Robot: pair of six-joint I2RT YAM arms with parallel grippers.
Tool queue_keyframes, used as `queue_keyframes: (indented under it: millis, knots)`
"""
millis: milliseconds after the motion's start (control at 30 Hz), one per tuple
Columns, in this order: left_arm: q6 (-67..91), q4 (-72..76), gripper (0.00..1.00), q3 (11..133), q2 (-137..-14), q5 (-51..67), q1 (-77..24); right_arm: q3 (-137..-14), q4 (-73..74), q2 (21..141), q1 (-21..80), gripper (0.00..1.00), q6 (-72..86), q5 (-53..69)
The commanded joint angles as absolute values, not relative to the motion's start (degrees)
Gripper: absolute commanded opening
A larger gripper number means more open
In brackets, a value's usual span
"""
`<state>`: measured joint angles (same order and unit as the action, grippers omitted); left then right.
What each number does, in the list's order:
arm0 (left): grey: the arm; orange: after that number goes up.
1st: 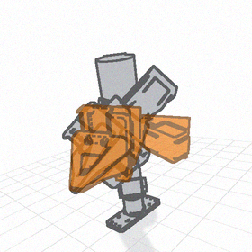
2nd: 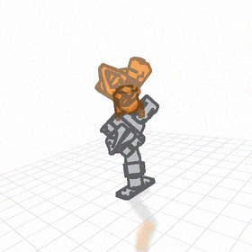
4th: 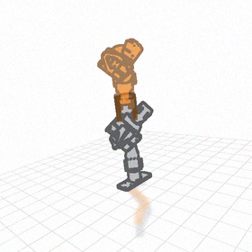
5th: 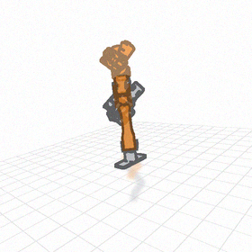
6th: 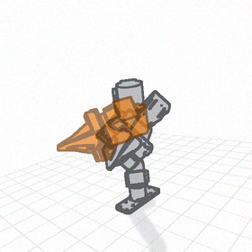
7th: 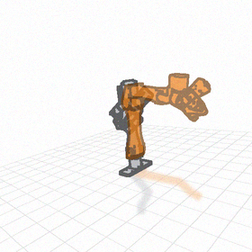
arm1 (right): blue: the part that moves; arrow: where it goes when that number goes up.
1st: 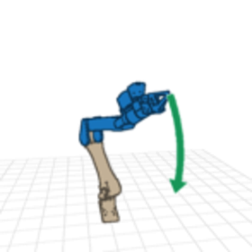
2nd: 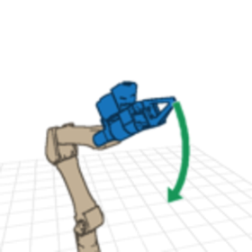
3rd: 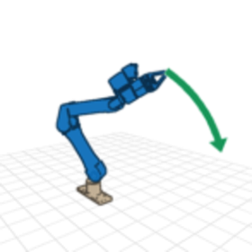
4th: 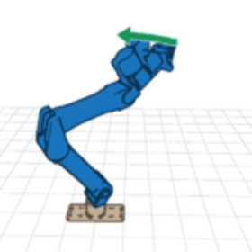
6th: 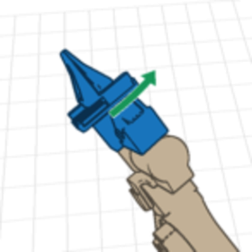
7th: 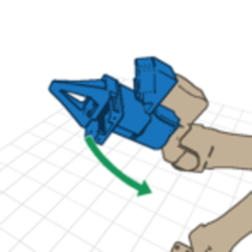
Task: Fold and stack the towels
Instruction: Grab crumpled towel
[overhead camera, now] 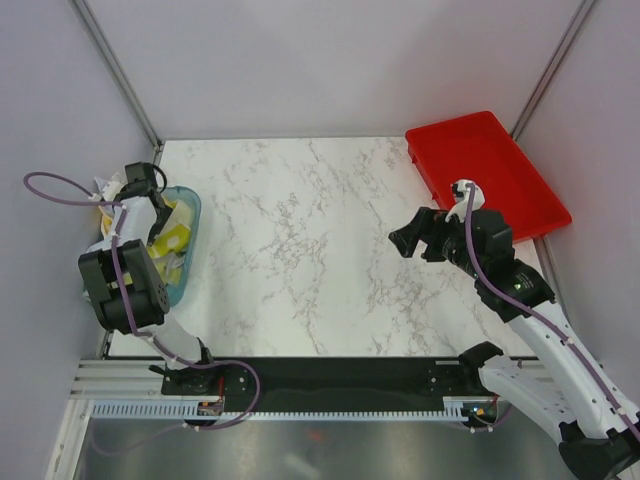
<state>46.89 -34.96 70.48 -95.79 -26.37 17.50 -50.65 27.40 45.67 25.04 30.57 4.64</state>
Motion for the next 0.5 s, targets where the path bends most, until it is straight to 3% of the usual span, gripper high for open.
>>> queue_keyframes:
  millis: [0, 33, 67, 133, 233, 467]
  knots:
    - [47.64, -29.8, 0.65, 73.21, -96.59, -28.38, 17.84, -51.15, 25.75, 44.83, 25.49, 0.95, 29.09, 3.52]
    - [46.94, -29.79, 0.59, 73.73, -96.5, -28.39, 17.84, -51.07, 25.66, 44.82, 25.49, 0.95, 28.92, 3.25]
    - [46.76, -29.71, 0.42, 73.83, -96.33, -28.56, 17.84, -50.98, 25.84, 44.91, 25.49, 0.95, 28.74, 3.08]
    - [45.97, -29.44, 0.22, 74.09, -95.28, -28.92, 17.84, -50.98, 25.93, 45.0, 25.49, 0.95, 28.74, 2.99]
    - [44.13, -29.71, 0.02, 75.67, -93.7, -28.04, 17.84, -51.33, 25.93, 45.26, 25.49, 0.95, 28.65, 2.99]
    - [38.94, -29.53, 0.02, 78.13, -86.33, -22.7, 17.06, -52.47, 27.07, 45.44, 25.49, 0.94, 28.65, 1.06]
